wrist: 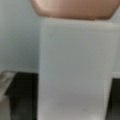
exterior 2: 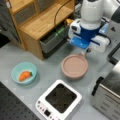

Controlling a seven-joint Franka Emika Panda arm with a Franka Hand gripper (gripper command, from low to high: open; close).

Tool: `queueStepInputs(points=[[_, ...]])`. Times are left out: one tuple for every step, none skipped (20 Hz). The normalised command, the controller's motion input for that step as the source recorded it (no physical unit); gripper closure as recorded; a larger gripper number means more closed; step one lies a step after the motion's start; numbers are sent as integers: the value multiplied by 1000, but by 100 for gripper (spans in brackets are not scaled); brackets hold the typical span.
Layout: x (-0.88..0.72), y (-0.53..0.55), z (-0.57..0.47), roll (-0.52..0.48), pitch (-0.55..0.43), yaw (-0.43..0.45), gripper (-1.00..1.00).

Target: Pick up the pan. Place the pan on the table. Pick up the bowl. Place the bowl on the stove.

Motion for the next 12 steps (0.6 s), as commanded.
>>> queueStepInputs(points=[[-45,-38,-96,67,-169,-21,100],[-43,-37,-108,66,-170,-20,100],[-45,-38,-115,66,-167,-20,100],[-44,-41,-130,66,-160,-18,100],[-46,-43,-139,66,-155,-19,100],[-49,-47,-167,55,-148,-19,100],[-43,-48,-210,52,-144,-22,100],[-27,-42,-267,49,-143,-28,100],[-21,-39,-289,48,-141,-30,100],[-9,-29,-323,44,-157,-38,100],[-3,-24,-320,42,-160,-40,100],[6,-17,-326,45,-182,-41,100]])
